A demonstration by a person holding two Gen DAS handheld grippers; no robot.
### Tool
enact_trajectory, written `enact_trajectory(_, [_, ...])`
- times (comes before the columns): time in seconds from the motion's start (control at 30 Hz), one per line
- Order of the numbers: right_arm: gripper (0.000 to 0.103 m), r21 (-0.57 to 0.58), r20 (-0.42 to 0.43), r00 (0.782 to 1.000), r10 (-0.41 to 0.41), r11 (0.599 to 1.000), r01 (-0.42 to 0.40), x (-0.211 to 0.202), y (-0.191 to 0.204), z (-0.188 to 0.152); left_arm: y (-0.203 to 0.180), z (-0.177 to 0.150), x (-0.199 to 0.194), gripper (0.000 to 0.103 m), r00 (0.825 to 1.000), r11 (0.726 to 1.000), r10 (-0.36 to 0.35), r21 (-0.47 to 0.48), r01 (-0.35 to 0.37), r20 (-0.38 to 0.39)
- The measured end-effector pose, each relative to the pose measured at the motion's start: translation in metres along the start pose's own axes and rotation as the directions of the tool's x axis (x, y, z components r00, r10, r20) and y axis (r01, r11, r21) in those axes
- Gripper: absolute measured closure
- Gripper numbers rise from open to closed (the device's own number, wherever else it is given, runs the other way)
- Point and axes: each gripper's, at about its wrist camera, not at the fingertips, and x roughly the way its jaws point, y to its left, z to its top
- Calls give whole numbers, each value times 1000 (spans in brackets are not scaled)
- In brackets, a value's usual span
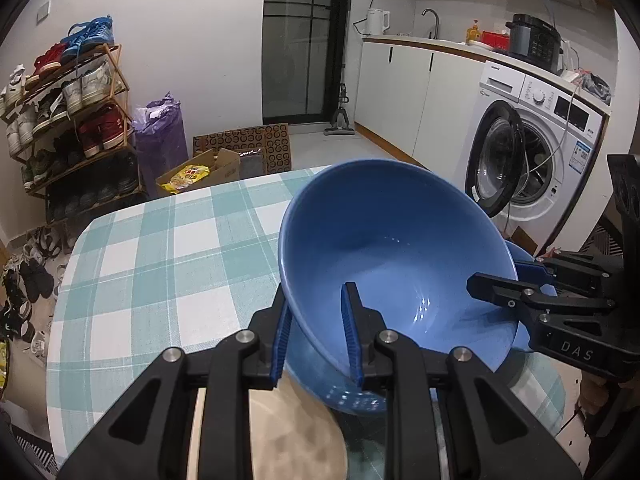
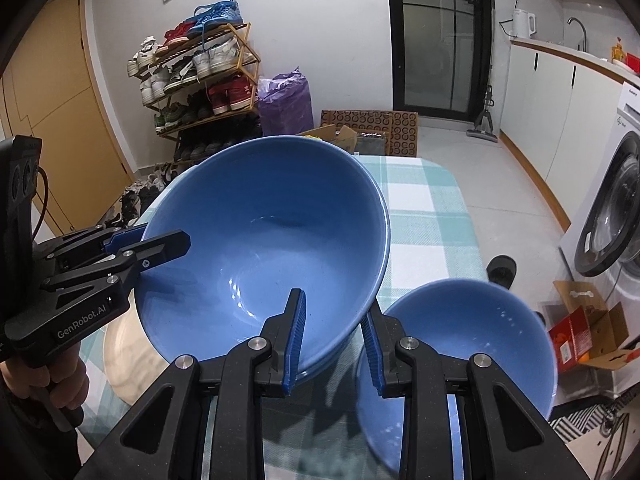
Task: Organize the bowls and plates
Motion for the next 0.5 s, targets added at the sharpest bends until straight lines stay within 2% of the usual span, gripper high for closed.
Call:
enact_trajectory(0.23, [75,18,-17,1000,15,1000,-15,12,7,-13,4,-8,3,81,1000,1000,6,-12,-7,-11])
enact_trajectory(0.5, [75,22,-29,999,-22,999,22,28,11,-18,5,-17,14,81,999,1000,29,-6,-29,-39])
